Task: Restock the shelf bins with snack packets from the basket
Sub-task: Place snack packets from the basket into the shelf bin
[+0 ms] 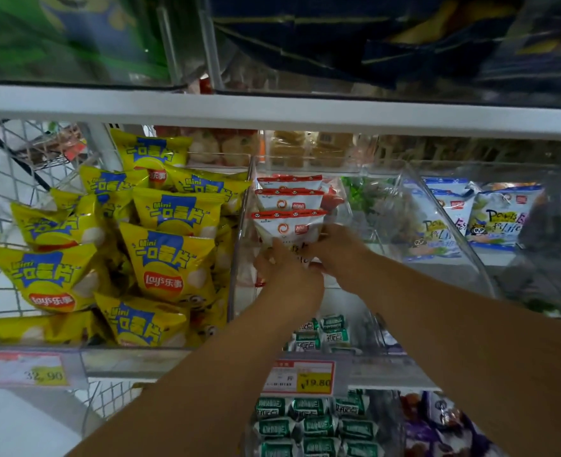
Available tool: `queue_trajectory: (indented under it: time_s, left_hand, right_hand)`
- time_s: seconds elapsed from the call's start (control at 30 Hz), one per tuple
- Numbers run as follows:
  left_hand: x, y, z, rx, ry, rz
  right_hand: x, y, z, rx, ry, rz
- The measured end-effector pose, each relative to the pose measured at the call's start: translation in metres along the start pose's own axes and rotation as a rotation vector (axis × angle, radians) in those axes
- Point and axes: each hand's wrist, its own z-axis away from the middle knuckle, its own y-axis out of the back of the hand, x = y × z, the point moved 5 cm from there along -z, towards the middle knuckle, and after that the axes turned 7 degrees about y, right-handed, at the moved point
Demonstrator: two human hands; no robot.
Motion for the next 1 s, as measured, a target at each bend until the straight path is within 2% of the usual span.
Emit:
queue_trajectory:
  time_s: [0.13,0.23,0.3,0.37,0.4,0.53,0.63,0.73,0.83,1.0]
  left_hand:
    - [0.006,0.008,0.002,-0.047,-0.015,0.035]
    - [0.007,0.014,0.011,-0.078,-0.035,0.009]
    - [0.009,0.020,0.026,-0.099,-0.080,0.045]
    - [0.013,0.028,0.047,-0.112,-0.186,0.091]
    - [0.014,0.032,0.059,-0.112,-0.241,0.122]
    - [0.002,0.043,0.113,-0.030,-0.523,0.134]
    - [-0.029,0.045,0.159,0.042,-0.661,0.168]
    - [-0.086,0.025,0.188,0.003,-0.595,0.153]
    - [-0.157,-0.011,0.203,-0.078,-0.455,0.069]
    - [-0.276,-0.081,0.209,-0.344,-0.091,-0.189]
  right_hand:
    - [-0.002,0.003,0.009,-0.066,0.002,-0.015]
    - [-0.014,0.009,0.027,-0.077,0.057,0.070]
    - [-0.027,0.018,0.045,-0.050,0.113,0.209]
    - [-0.041,0.027,0.070,-0.003,0.207,0.444]
    - [-0.047,0.030,0.084,0.027,0.265,0.478]
    - [-0.048,0.036,0.153,0.077,0.374,0.241]
    - [-0.029,0.043,0.215,0.100,0.488,0.186]
    - [0.020,0.050,0.273,0.119,0.500,0.130]
    - [0.100,0.049,0.310,0.090,0.305,0.160]
    - [0.240,0.047,0.342,-0.053,-0.036,0.320]
